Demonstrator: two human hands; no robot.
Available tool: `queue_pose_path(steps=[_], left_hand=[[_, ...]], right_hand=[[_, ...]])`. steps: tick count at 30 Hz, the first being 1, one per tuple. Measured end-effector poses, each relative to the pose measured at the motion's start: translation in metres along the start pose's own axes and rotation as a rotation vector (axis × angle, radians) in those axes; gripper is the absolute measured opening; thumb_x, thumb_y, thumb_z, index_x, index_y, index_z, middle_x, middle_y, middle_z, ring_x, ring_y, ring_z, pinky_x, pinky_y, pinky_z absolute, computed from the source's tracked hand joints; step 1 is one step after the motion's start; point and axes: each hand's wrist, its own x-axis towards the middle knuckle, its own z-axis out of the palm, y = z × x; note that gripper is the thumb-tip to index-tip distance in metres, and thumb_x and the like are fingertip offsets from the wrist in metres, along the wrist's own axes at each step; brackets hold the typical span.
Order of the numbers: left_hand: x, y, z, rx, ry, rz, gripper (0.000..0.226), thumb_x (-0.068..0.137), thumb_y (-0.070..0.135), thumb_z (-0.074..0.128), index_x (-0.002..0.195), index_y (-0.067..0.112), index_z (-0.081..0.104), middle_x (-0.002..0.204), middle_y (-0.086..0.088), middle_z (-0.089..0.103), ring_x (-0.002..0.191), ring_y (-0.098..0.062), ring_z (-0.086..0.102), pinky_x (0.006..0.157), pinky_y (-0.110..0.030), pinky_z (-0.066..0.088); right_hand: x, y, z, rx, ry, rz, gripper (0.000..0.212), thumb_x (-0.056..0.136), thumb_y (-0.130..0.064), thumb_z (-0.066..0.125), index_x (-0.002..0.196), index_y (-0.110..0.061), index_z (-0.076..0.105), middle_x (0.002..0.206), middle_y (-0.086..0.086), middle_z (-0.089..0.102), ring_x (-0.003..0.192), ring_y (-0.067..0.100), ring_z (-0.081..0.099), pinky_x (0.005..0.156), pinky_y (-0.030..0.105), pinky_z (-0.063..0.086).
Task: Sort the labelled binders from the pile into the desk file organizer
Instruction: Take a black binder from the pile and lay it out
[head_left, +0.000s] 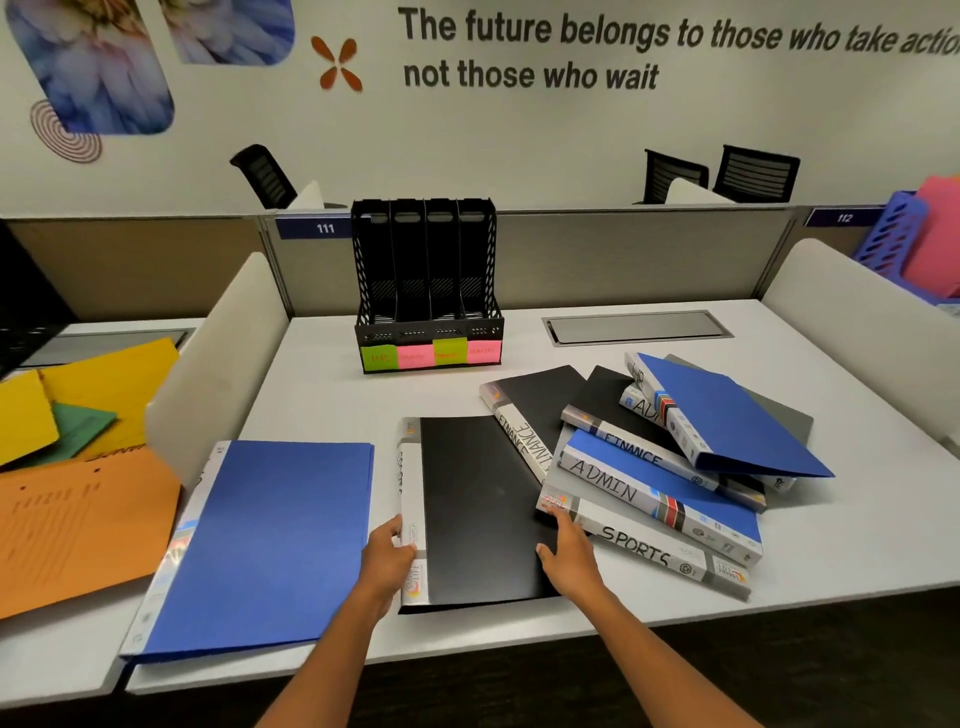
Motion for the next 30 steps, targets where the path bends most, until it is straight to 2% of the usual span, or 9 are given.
queue_pose_path(steps=[7, 13, 24, 27, 30], left_hand=[[0.007, 0.015, 0.006, 0.015, -0.020, 0.014, 0.054, 0.095, 0.001, 0.054, 0.146, 0.011, 0.039, 0.145, -0.011, 0.048, 0.118, -0.034, 0.056, 0.095, -0.048, 0.049], [0.011, 0.025, 0.016, 0.035, -0.040, 0.018, 0.050, 0.096, 0.003, 0.054, 0.143, 0.013, 0.041, 0.141, -0.010, 0.051, 0.114, -0.032, 0.058, 0.092, -0.046, 0.051], [0.012, 0.012, 0.012, 0.156, 0.090, -0.029, 0.047, 0.092, -0.001, 0.058, 0.138, 0.008, 0.048, 0.135, -0.012, 0.055, 0.115, -0.036, 0.058, 0.096, -0.046, 0.050], [0.014, 0.010, 0.009, 0.203, 0.142, -0.029, 0.031, 0.091, 0.000, 0.060, 0.122, 0.004, 0.058, 0.121, -0.014, 0.062, 0.104, -0.035, 0.062, 0.088, -0.039, 0.052], [0.014, 0.010, 0.006, 0.241, 0.183, -0.036, 0.002, 0.088, 0.000, 0.060, 0.086, 0.001, 0.060, 0.093, -0.016, 0.065, 0.081, -0.029, 0.062, 0.067, -0.029, 0.049]], right_hand=[[0.011, 0.006, -0.012, 0.035, -0.003, 0.009, 0.066, 0.092, -0.011, 0.062, 0.148, -0.017, 0.029, 0.152, 0.007, 0.035, 0.140, 0.025, 0.033, 0.114, 0.037, 0.030], [0.027, 0.008, -0.024, 0.061, 0.000, 0.048, 0.065, 0.091, -0.009, 0.063, 0.147, -0.016, 0.031, 0.151, 0.009, 0.036, 0.139, 0.026, 0.035, 0.115, 0.040, 0.032], [0.022, 0.009, -0.003, 0.063, 0.069, 0.017, 0.065, 0.091, -0.006, 0.062, 0.148, -0.014, 0.031, 0.151, 0.010, 0.036, 0.139, 0.027, 0.035, 0.114, 0.038, 0.033], [0.018, 0.005, 0.007, 0.052, 0.101, 0.016, 0.060, 0.092, -0.008, 0.060, 0.145, -0.016, 0.035, 0.146, 0.007, 0.041, 0.134, 0.025, 0.039, 0.110, 0.038, 0.038], [0.013, 0.001, 0.016, 0.003, 0.114, 0.023, 0.055, 0.093, -0.013, 0.059, 0.142, -0.019, 0.036, 0.139, 0.006, 0.046, 0.130, 0.028, 0.041, 0.105, 0.039, 0.041]])
